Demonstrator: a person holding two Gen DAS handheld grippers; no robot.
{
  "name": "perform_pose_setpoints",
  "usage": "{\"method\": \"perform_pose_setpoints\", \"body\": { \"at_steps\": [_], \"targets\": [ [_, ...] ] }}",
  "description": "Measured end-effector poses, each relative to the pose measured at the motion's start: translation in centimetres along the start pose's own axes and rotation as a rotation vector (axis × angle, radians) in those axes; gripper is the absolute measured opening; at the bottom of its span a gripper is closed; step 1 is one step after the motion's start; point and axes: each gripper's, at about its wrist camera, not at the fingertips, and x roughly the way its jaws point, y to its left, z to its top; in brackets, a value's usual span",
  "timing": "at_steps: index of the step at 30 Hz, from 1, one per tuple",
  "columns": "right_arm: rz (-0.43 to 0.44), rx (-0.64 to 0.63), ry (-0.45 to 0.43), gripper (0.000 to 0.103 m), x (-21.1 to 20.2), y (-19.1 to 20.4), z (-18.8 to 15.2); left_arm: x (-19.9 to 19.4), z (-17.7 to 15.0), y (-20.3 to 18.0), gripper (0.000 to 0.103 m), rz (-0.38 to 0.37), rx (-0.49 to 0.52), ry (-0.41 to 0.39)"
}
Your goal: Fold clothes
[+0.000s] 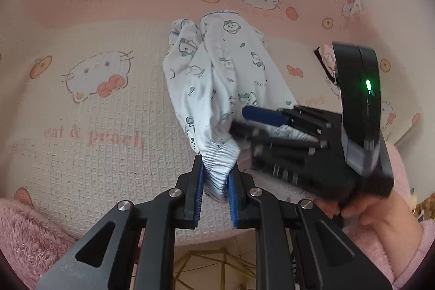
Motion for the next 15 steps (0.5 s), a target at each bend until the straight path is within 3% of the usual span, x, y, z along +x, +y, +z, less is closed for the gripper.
{"method": "perform_pose_setpoints", "body": {
  "at_steps": [3,7,8,11,12,15],
  "targets": [
    [-0.034,0.036,-0.012,0.014,0.4,-1.0,0.1,0.1,-0.4,0.7,0.016,-0.028,-0.029,0.004],
    [-0.031,0.012,0.033,0.014,0.3,-1.3,0.3,-0.3,0.0,0.9,0.016,-0.021,-0.042,-0.016],
    [-0.002,0.015,0.028,0.019,-0.3,-1.3,0.4,-0.4,0.1,1.0,0.016,-0.025,-0.048,-0.020],
    [0.102,-0.037,-0.010,0.049,-2.6,-0.5,0.4,-0.7,0.5,1.2,0.017,-0.041,-0.059,-0.028],
    [0.122,-0.064,-0.020,0.049,-3.1,0.0,0.2,-0.8,0.6,1.2,0.017,-0.049,-0.057,-0.028],
    [0.071,-0.162,-0.020,0.050,-2.2,1.9,-0.1,-0.8,0.4,0.9,0.017,-0.036,-0.030,-0.016]
  ]
}}
